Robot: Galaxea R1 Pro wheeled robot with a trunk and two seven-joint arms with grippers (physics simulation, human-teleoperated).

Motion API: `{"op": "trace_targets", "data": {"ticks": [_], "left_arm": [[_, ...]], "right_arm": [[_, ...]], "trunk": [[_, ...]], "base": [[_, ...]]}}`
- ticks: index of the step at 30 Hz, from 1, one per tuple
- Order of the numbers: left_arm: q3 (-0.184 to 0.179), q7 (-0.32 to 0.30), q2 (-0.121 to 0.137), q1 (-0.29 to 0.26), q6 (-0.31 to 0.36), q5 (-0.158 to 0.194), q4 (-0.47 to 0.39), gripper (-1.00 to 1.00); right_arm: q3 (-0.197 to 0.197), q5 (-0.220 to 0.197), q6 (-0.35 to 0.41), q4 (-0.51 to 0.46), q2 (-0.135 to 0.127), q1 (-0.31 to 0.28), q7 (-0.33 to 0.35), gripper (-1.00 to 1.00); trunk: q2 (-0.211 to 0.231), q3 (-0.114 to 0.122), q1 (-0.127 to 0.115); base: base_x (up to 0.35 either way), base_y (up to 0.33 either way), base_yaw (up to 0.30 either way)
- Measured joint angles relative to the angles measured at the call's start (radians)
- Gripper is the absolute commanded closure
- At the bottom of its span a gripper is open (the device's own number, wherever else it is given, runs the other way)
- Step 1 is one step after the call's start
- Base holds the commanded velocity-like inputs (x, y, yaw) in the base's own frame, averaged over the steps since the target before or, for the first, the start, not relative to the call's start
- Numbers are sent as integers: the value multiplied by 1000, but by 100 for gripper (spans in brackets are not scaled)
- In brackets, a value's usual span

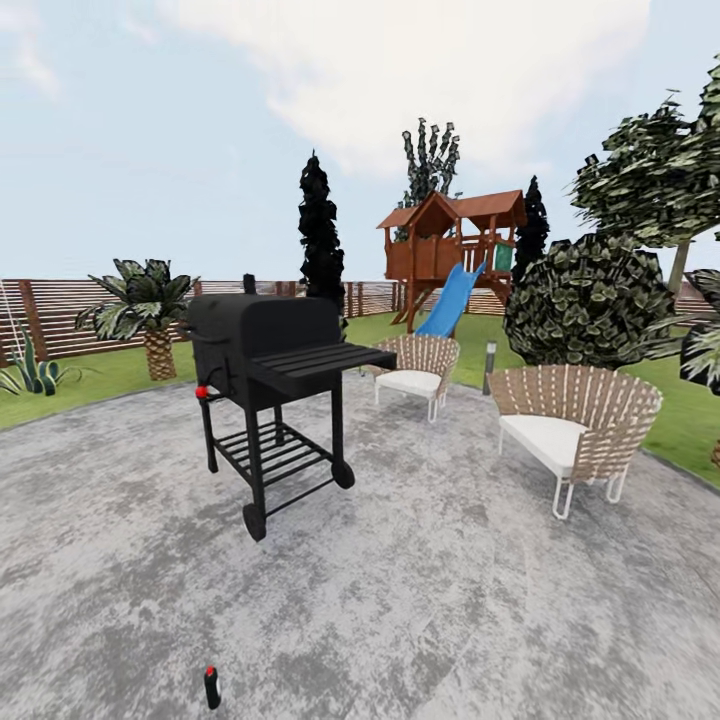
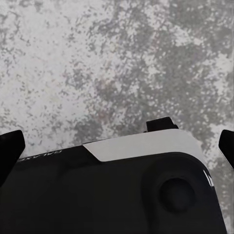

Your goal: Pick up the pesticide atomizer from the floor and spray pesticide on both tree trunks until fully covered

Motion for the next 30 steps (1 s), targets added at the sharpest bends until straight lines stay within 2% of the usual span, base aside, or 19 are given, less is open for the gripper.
{"op": "trace_targets", "data": {"ticks": [7,30], "left_arm": [[0,0,0,0,0,0,0,-100],[0,0,0,0,0,0,0,-100]], "right_arm": [[1,0,0,0,1,0,-1,-100],[1,0,0,0,2,0,-3,-100]], "trunk": [[0,0,0],[0,0,0]], "base": [[147,-57,157],[230,-144,284]]}}
